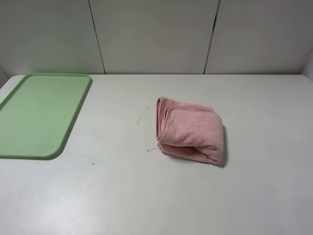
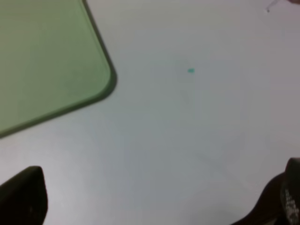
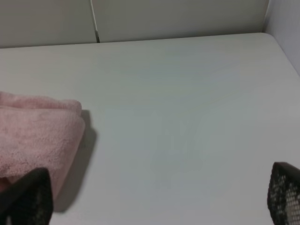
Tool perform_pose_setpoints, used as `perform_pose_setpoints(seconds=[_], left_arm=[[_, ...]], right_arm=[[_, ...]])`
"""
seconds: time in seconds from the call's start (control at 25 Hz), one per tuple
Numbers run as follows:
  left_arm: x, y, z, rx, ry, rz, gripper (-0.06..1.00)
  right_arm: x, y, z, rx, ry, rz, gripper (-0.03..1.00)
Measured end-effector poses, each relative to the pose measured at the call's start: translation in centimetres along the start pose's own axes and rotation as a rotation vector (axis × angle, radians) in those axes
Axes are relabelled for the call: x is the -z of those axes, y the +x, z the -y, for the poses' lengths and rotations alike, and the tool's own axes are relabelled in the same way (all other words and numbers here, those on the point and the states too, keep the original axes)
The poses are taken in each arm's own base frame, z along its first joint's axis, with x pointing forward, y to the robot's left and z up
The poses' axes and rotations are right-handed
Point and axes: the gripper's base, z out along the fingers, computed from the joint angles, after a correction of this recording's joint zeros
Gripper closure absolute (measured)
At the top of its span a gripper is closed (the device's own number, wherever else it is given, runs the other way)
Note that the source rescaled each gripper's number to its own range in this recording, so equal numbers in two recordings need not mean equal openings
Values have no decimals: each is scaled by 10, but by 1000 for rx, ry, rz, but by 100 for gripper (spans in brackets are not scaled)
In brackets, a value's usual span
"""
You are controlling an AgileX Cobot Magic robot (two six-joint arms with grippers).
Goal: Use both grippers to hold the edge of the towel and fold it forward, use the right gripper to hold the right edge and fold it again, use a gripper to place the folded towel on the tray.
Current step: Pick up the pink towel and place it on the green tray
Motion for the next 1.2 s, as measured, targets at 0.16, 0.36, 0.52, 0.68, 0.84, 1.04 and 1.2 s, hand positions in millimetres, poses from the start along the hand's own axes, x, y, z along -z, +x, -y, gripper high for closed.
perform_pose_setpoints(seconds=[0.16, 0.36, 0.52, 0.68, 0.84, 1.04, 1.2], left_arm=[[-9, -8, -1, 47, 31, -74, -5], [-20, -27, -2, 99, 78, -99, -5], [-33, -42, -4, 149, 94, -84, -5], [-51, -56, -5, 208, 131, -100, -5], [-72, -69, -6, 287, 173, -125, -5], [-102, -88, -4, 342, 220, -168, -5], [-128, -107, 6, 344, 261, -192, -5]], right_arm=[[0, 0, 0, 1, 0, 0, -3], [0, 0, 0, 1, 0, 0, -3], [0, 0, 0, 1, 0, 0, -3], [0, 0, 0, 1, 0, 0, -3], [0, 0, 0, 1, 0, 0, -3], [0, 0, 0, 1, 0, 0, -3], [0, 0, 0, 1, 0, 0, -3]])
